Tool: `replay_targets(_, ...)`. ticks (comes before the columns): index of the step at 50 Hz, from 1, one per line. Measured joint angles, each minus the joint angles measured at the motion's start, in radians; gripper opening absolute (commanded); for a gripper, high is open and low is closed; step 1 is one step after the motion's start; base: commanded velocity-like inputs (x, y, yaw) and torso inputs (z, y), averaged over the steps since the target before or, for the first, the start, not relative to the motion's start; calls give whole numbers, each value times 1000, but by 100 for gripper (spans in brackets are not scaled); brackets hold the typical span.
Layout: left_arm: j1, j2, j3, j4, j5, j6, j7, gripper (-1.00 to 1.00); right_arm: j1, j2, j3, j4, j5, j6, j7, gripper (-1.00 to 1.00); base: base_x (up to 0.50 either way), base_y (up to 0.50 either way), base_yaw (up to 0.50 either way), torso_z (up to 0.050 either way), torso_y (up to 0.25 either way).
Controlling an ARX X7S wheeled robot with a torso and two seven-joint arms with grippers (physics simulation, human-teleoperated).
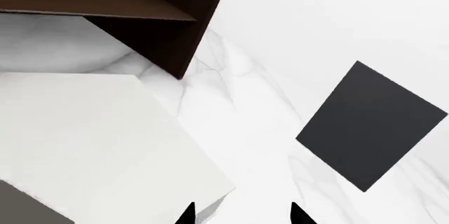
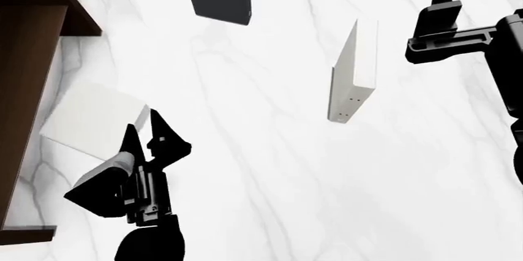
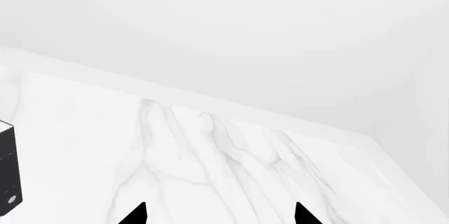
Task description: Pick up the book on the right and place it under the cabinet shelf.
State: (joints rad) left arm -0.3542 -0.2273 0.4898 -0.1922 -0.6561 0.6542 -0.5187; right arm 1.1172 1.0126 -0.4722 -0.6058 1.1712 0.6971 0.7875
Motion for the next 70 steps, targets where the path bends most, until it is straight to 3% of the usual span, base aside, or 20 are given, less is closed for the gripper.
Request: replay_targets(70, -117, -92, -75, -116, -28, -63, -261, 100, 31, -9, -3, -13, 16, 27, 18, 100, 2, 3, 4, -2, -6)
